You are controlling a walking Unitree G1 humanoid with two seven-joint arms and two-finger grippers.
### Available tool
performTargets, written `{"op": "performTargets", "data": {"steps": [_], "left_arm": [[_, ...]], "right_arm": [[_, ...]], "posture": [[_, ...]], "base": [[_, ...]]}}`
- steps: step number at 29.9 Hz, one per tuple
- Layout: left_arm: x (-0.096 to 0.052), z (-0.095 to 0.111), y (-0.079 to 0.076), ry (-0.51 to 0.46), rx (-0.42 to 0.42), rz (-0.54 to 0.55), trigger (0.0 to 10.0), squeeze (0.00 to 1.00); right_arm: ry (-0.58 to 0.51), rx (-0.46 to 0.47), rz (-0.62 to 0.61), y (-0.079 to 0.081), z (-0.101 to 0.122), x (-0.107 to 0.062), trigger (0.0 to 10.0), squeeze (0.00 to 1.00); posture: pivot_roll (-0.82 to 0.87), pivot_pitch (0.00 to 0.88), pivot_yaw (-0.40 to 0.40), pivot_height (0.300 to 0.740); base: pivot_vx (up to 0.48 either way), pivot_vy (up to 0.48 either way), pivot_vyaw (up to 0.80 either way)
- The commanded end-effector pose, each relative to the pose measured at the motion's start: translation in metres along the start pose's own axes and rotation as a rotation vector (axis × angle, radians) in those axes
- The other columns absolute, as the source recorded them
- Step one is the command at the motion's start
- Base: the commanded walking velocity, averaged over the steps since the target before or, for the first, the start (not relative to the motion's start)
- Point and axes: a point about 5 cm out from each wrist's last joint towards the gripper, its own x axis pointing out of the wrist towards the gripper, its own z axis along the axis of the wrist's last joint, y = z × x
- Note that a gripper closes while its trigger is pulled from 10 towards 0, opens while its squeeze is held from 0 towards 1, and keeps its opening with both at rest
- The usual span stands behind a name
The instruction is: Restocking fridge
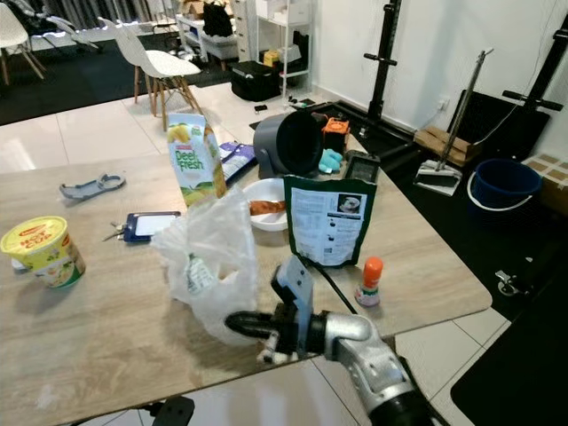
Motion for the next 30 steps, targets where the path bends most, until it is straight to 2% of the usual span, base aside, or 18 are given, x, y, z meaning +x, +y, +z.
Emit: {"op": "performTargets", "data": {"steps": [1,5,8,9,10,13,18,24,26,29,30], "left_arm": [[-0.001,-0.014,-0.006,0.051,0.009,-0.027,10.0,0.00],[0.000,-0.013,-0.007,0.050,0.011,-0.030,10.0,0.00],[0.000,-0.013,-0.007,0.049,0.013,-0.031,10.0,0.00],[0.000,-0.013,-0.008,0.049,0.014,-0.032,10.0,0.00],[0.000,-0.012,-0.008,0.049,0.015,-0.032,10.0,0.00],[0.000,-0.012,-0.008,0.049,0.016,-0.033,10.0,0.00],[0.000,-0.012,-0.008,0.049,0.017,-0.033,10.0,0.00],[0.000,-0.012,-0.008,0.051,0.021,-0.034,10.0,0.00],[0.000,-0.012,-0.008,0.051,0.021,-0.034,10.0,0.00],[0.000,-0.012,-0.008,0.052,0.025,-0.035,10.0,0.00],[0.000,-0.012,-0.008,0.052,0.027,-0.036,10.0,0.00]], "right_arm": [[0.003,-0.009,-0.024,-0.003,-0.001,0.001,10.0,0.00],[-0.031,-0.028,-0.094,-0.008,0.004,0.012,10.0,0.00],[-0.038,-0.033,-0.138,-0.012,0.005,0.015,10.0,0.00],[-0.039,-0.032,-0.147,-0.013,0.005,0.016,9.6,0.00],[-0.038,-0.031,-0.149,-0.013,0.004,0.016,10.0,0.00],[-0.037,-0.032,-0.155,-0.014,0.003,0.015,10.0,0.00],[-0.048,-0.022,-0.158,-0.017,0.001,0.002,10.0,0.00],[-0.140,0.068,-0.078,-0.019,0.007,-0.030,10.0,0.00],[-0.151,0.079,-0.067,-0.019,0.007,-0.033,10.0,0.00],[-0.174,0.112,-0.025,-0.017,0.008,-0.048,10.0,0.00],[-0.187,0.133,-0.005,-0.015,0.007,-0.056,10.0,0.00]], "posture": [[0.03,0.000,0.009,0.740],[0.03,0.000,0.009,0.740],[0.03,0.000,0.011,0.740],[0.03,0.000,0.010,0.740],[0.03,0.000,0.010,0.740],[0.03,0.000,0.010,0.740],[0.03,0.000,0.011,0.740],[0.03,0.000,0.015,0.740],[0.03,0.000,0.015,0.740],[0.03,0.000,0.015,0.740],[0.02,0.000,0.016,0.740]], "base": [[0.000,0.000,0.00],[0.000,0.000,0.00],[0.000,0.000,0.00],[0.000,0.000,0.00],[0.000,0.000,0.00],[0.000,0.000,0.00],[0.000,0.000,0.00],[0.000,0.000,0.00],[0.000,0.000,0.00],[0.000,0.000,0.00],[0.000,0.000,0.00]]}}
